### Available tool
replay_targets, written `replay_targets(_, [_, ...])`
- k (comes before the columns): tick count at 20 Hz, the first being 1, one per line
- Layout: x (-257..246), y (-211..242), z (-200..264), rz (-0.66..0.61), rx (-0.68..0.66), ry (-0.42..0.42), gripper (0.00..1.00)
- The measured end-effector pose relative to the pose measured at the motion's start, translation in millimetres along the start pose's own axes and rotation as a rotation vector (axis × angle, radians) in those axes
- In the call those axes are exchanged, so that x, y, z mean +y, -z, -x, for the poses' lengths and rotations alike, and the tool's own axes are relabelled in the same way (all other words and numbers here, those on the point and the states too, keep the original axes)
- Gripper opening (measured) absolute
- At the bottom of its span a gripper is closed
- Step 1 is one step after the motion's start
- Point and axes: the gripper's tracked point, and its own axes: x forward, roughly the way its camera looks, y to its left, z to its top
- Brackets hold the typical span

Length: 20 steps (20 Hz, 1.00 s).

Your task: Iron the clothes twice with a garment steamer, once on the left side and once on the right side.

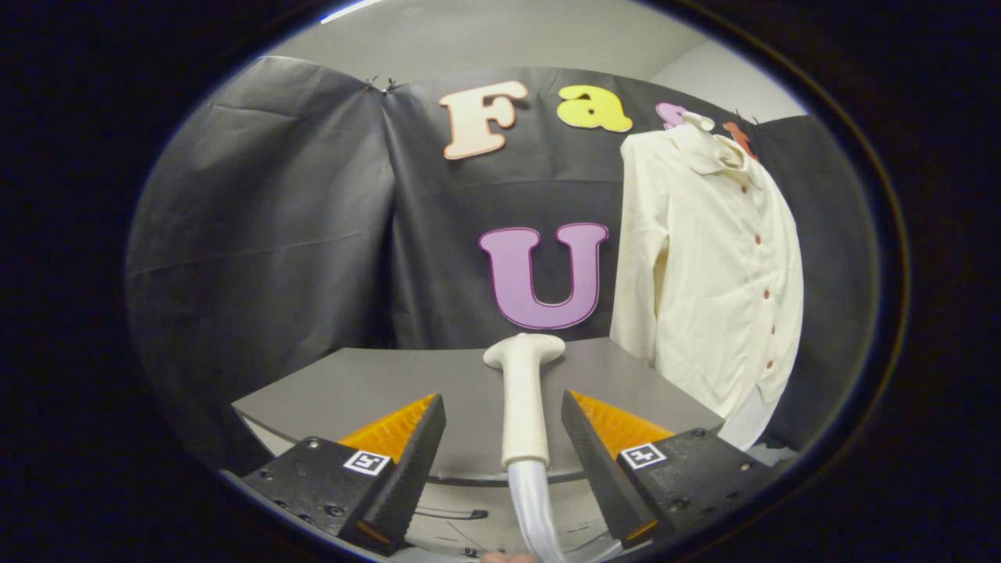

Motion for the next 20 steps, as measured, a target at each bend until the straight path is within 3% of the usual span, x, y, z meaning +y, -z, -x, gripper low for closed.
replay_targets(11, [-5, 24, -58, -0.008, 0.110, 0.031, 0.92])
replay_targets(14, [0, 34, -64, -0.036, 0.141, 0.026, 0.82])
replay_targets(16, [-3, 40, -66, -0.044, 0.156, 0.041, 0.67])
replay_targets(20, [-12, 38, -69, -0.058, 0.137, 0.071, 0.52])
